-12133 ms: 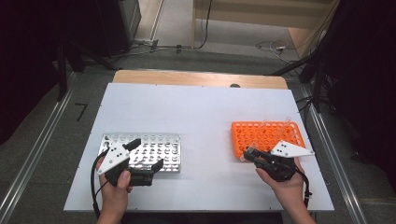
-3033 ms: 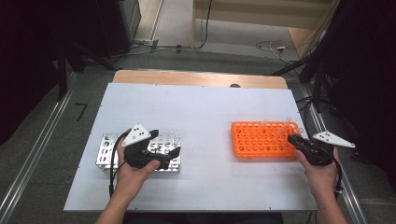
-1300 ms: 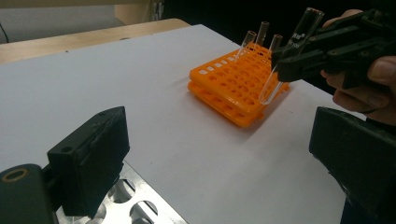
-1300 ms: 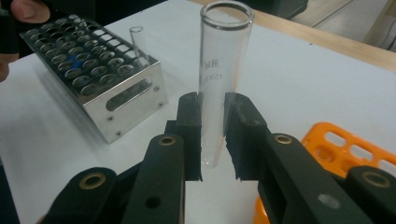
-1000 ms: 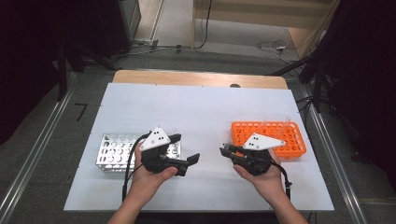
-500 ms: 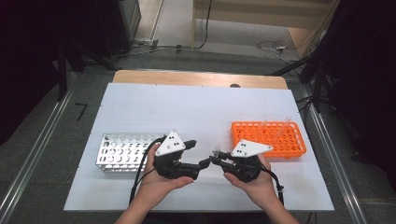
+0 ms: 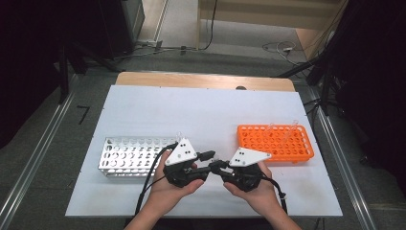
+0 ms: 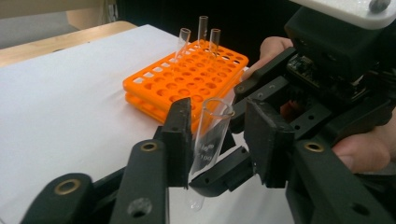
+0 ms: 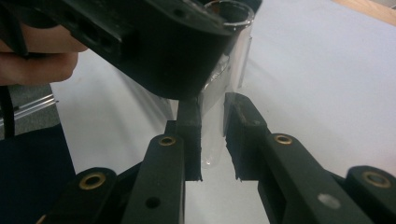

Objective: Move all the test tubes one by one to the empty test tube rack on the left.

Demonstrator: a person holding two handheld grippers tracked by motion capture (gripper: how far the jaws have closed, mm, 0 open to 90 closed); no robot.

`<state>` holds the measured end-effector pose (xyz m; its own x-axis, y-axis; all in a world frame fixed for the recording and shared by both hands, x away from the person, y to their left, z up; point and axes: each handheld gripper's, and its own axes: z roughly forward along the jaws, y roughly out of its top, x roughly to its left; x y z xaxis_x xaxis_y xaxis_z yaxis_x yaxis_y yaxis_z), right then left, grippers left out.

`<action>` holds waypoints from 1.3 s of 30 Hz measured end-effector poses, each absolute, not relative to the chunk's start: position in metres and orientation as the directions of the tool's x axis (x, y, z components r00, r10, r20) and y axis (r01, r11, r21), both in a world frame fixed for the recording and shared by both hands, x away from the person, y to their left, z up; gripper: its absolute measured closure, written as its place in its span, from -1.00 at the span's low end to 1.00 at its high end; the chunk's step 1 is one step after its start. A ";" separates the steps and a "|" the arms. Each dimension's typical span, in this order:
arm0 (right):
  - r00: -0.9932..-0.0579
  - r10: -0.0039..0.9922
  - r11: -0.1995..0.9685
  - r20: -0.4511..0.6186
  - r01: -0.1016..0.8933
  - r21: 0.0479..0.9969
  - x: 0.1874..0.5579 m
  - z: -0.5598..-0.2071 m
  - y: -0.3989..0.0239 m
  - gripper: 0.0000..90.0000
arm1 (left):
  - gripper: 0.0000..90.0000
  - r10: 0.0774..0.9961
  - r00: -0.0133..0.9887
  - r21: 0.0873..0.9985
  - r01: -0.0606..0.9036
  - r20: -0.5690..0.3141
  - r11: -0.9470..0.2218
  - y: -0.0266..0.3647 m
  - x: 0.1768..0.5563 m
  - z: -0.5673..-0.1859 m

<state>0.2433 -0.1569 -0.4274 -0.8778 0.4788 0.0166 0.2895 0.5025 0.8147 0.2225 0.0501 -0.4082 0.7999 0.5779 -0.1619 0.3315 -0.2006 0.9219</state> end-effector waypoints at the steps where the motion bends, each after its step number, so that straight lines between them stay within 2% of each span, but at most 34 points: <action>1: -0.879 0.477 0.503 0.015 0.287 0.815 0.243 -0.427 -0.157 0.65 | 0.44 0.580 0.799 0.922 0.330 -0.159 -0.202 0.049 0.222 -0.409; 9: -0.884 0.467 0.507 0.017 0.283 0.814 0.241 -0.427 -0.154 0.65 | 0.61 0.593 0.794 0.923 0.318 -0.135 -0.215 0.048 0.222 -0.409; 29: -0.880 0.474 0.490 0.028 0.290 0.822 0.243 -0.428 -0.155 0.63 | 0.67 0.620 0.776 0.926 0.310 -0.115 -0.217 0.046 0.223 -0.410; 39: -0.868 0.494 0.448 0.046 0.300 0.842 0.250 -0.422 -0.164 -0.22 | 0.67 0.632 0.764 0.930 0.315 -0.130 -0.189 0.054 0.233 -0.399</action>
